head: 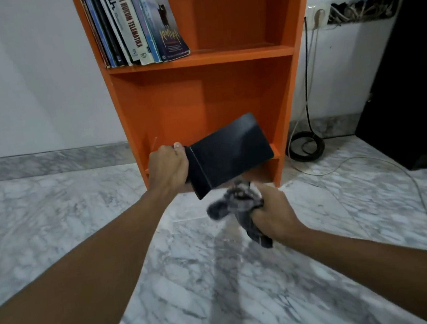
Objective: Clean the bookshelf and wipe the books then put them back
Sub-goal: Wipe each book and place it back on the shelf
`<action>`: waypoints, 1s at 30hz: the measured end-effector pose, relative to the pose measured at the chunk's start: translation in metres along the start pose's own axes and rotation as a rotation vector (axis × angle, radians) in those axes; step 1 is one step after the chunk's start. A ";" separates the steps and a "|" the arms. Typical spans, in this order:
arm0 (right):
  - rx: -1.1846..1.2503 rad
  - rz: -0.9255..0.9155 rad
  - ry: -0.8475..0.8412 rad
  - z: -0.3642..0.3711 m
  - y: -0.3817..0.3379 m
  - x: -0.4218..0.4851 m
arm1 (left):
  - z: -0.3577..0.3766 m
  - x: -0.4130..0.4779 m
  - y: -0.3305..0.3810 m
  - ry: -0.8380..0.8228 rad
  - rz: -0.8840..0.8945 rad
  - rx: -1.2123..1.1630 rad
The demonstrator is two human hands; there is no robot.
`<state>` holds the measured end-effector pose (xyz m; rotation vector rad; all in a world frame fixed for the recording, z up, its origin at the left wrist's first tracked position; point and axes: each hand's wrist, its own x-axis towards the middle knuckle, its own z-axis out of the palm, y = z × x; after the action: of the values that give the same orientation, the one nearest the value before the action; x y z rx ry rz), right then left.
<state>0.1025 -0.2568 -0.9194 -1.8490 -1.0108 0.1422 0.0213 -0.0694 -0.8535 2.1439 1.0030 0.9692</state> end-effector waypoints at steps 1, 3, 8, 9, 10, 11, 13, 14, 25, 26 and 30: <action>0.049 0.000 0.041 -0.005 -0.007 0.011 | 0.000 -0.001 0.002 -0.031 -0.033 0.003; 0.138 -0.048 0.024 -0.009 -0.022 0.027 | 0.003 -0.002 0.010 -0.094 -0.081 -0.004; -0.125 -0.100 -0.181 0.009 -0.036 0.029 | 0.018 -0.001 0.037 -0.216 -0.172 -0.034; -0.181 -0.099 -0.136 0.011 -0.035 0.029 | 0.018 -0.004 0.042 -0.227 -0.165 -0.021; -0.211 -0.097 -0.067 0.012 -0.033 0.029 | 0.019 -0.006 0.045 -0.231 -0.164 -0.021; -0.230 -0.083 -0.005 0.010 -0.031 0.030 | 0.019 -0.008 0.048 -0.229 -0.155 -0.028; -0.189 0.001 0.074 0.004 -0.024 0.036 | 0.021 -0.008 0.049 -0.293 -0.170 -0.115; -0.074 0.073 0.108 -0.002 -0.022 0.039 | 0.020 -0.009 0.050 -0.378 -0.199 -0.215; 0.782 0.475 0.049 -0.044 0.011 0.037 | -0.012 0.014 0.008 -0.600 0.193 -0.073; 0.769 0.482 0.059 -0.045 0.013 0.037 | -0.012 0.012 0.009 -0.631 0.164 -0.111; 0.182 0.289 0.315 -0.055 0.010 0.049 | -0.006 0.012 0.010 -0.567 0.170 -0.041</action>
<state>0.1671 -0.2633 -0.8832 -1.7722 -0.4952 0.1069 0.0257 -0.0637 -0.8379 2.2999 0.5256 0.3970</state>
